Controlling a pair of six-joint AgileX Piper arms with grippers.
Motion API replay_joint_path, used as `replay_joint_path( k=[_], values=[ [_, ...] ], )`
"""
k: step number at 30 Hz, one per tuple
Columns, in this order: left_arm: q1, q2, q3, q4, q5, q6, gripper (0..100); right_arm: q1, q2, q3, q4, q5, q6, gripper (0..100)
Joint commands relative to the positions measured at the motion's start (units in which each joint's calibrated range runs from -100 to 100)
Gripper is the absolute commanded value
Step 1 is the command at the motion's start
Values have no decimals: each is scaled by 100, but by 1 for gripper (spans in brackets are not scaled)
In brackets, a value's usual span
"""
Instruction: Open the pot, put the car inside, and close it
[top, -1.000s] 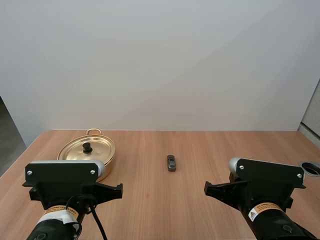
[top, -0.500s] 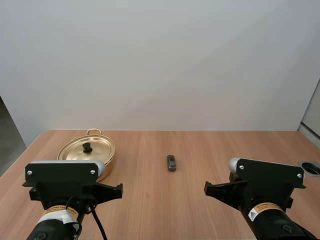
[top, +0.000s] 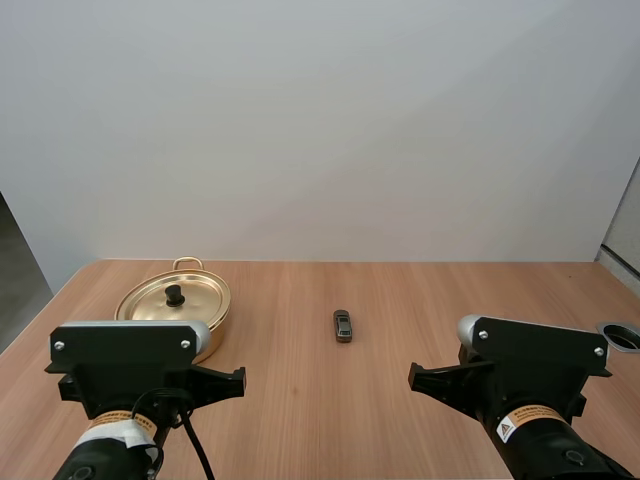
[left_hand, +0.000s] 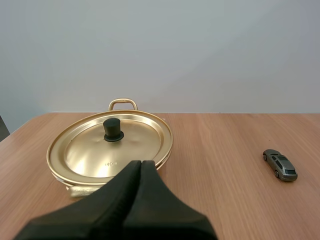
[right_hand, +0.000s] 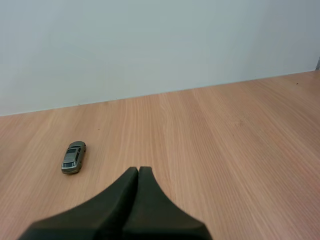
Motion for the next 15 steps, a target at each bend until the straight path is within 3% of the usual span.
replay_joint_path(
  k=[1, 6, 15],
  values=[
    [-1, 0, 0, -176, -152, 0, 0, 4, 0, 0, 0, 1, 0, 0],
    [-1, 0, 0, -219, -552, 0, 0, 4, 0, 0, 0, 1, 0, 0],
    [-1, 0, 0, 385, -1389, 543, 0, 4, 0, 0, 160, 1, 0, 0]
  ],
)
